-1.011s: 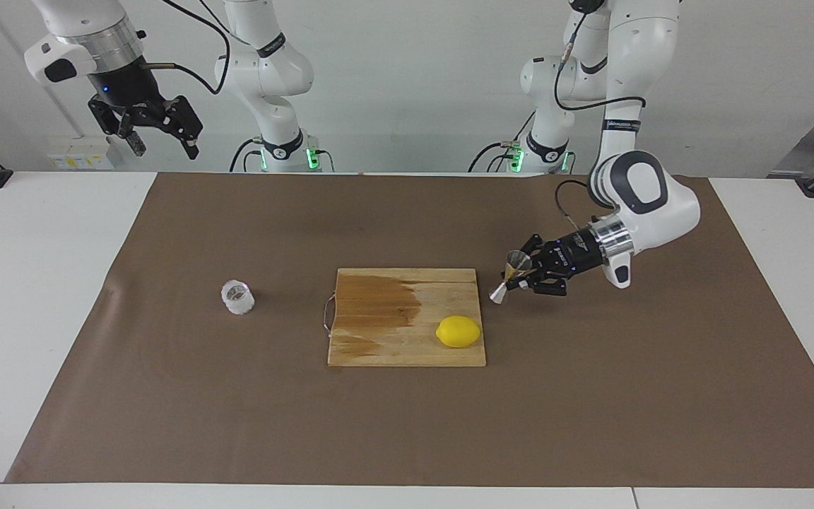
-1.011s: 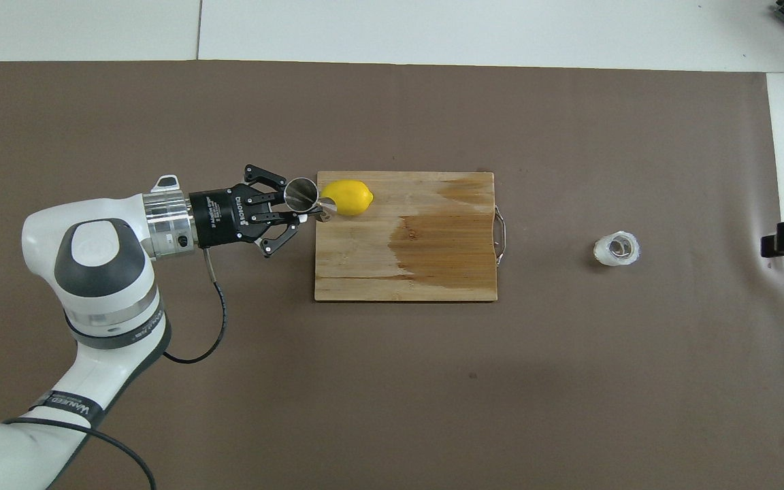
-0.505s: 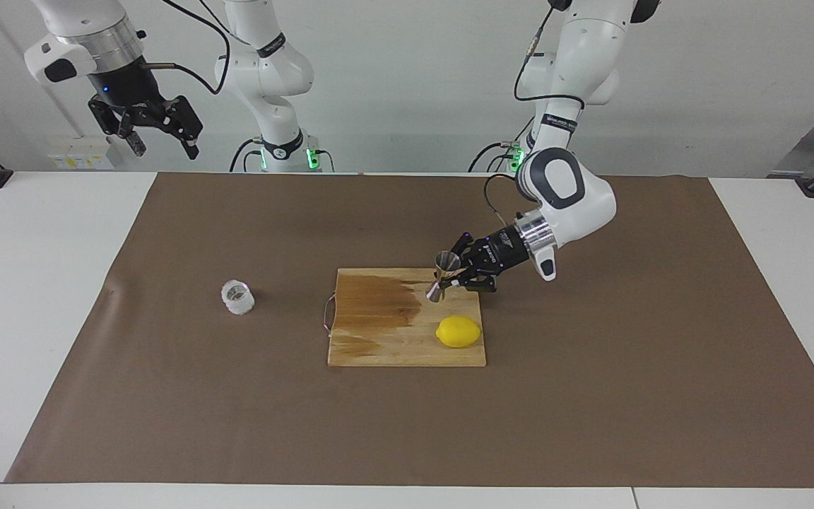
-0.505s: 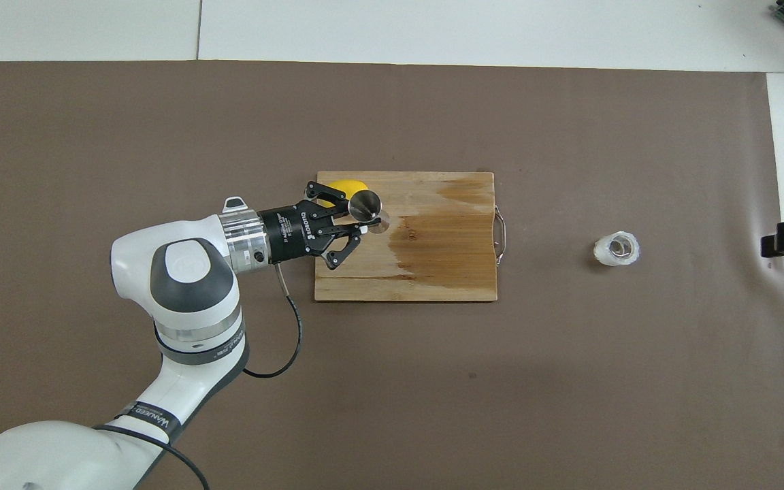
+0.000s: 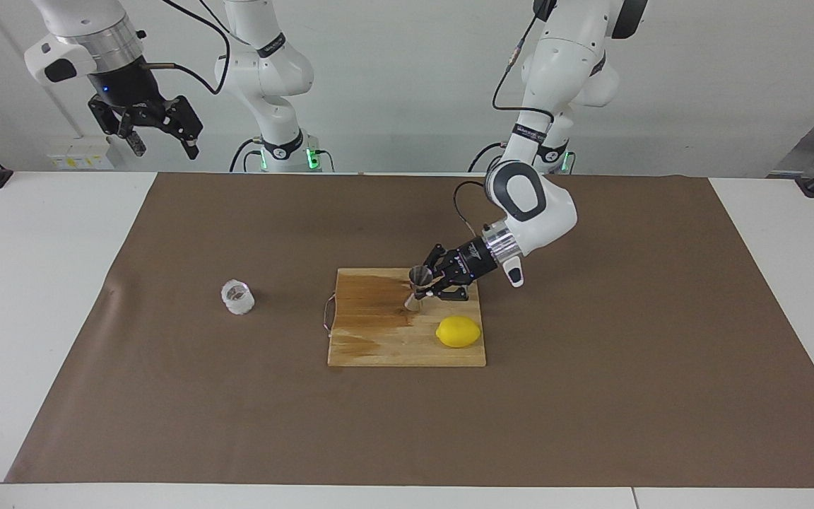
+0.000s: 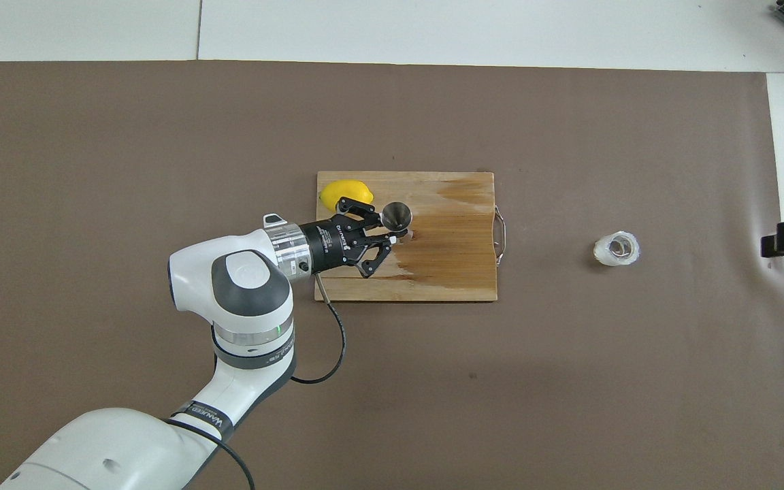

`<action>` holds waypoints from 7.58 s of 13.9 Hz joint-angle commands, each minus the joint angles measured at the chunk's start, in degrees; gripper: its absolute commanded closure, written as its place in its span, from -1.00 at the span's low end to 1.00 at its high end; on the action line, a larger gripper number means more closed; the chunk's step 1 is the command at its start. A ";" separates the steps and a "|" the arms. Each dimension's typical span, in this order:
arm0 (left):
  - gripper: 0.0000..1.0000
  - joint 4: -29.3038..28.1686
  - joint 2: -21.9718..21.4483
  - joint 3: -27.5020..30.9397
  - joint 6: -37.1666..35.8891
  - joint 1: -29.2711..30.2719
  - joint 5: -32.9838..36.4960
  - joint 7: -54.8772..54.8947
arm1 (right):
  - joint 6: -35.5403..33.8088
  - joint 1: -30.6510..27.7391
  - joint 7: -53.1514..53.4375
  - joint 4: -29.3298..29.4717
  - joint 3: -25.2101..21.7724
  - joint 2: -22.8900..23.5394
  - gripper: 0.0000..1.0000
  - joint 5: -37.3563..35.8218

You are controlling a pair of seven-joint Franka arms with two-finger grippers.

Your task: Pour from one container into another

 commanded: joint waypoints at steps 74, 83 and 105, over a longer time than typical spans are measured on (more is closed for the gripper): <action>-1.00 31.94 -11.01 2.87 -48.97 26.18 105.64 54.63 | 27.37 -19.29 -118.75 -24.29 -1.57 17.12 -1.00 41.12; -1.00 14.32 -20.38 3.31 -40.64 27.84 105.39 54.27 | 20.09 -17.98 -135.71 -24.29 -1.48 28.11 -1.00 54.12; -1.00 20.51 -21.03 2.87 -50.02 27.67 103.71 54.01 | 25.44 -14.11 -146.54 -26.31 -1.30 31.63 -0.13 60.30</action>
